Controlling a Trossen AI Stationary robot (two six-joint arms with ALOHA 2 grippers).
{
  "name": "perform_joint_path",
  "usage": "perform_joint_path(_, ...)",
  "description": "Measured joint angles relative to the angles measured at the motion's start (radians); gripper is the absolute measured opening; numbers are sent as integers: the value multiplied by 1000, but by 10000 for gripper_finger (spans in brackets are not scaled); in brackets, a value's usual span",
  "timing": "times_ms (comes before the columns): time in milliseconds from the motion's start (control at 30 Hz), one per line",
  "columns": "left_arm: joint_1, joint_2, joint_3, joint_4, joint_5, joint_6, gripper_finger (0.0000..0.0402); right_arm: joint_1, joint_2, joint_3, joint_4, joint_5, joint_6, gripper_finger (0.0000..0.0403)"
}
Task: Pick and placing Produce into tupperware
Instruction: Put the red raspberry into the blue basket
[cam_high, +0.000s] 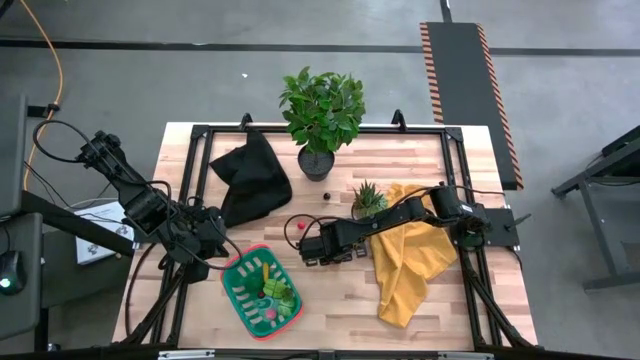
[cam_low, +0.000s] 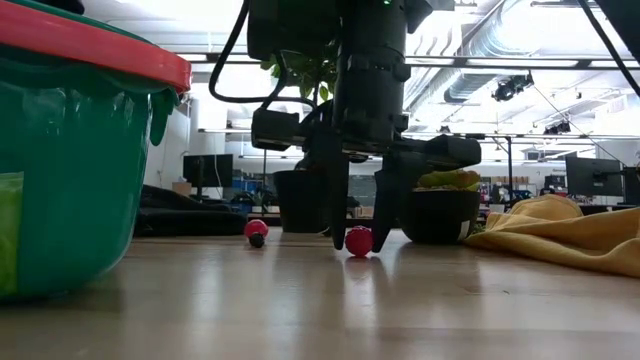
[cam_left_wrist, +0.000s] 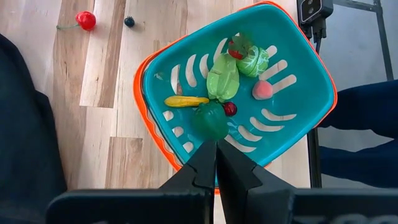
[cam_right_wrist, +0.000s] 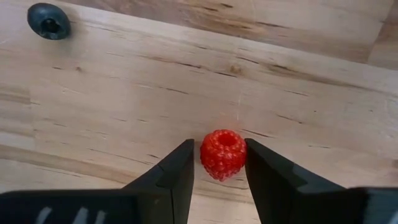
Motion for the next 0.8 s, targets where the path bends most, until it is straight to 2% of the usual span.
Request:
perform_joint_path(400,0,0,0,0,0,0,3,0,0,0,0,1,0,86)
perform_joint_path(800,0,0,0,0,5,0,3,1,0,0,15,10,-28,82)
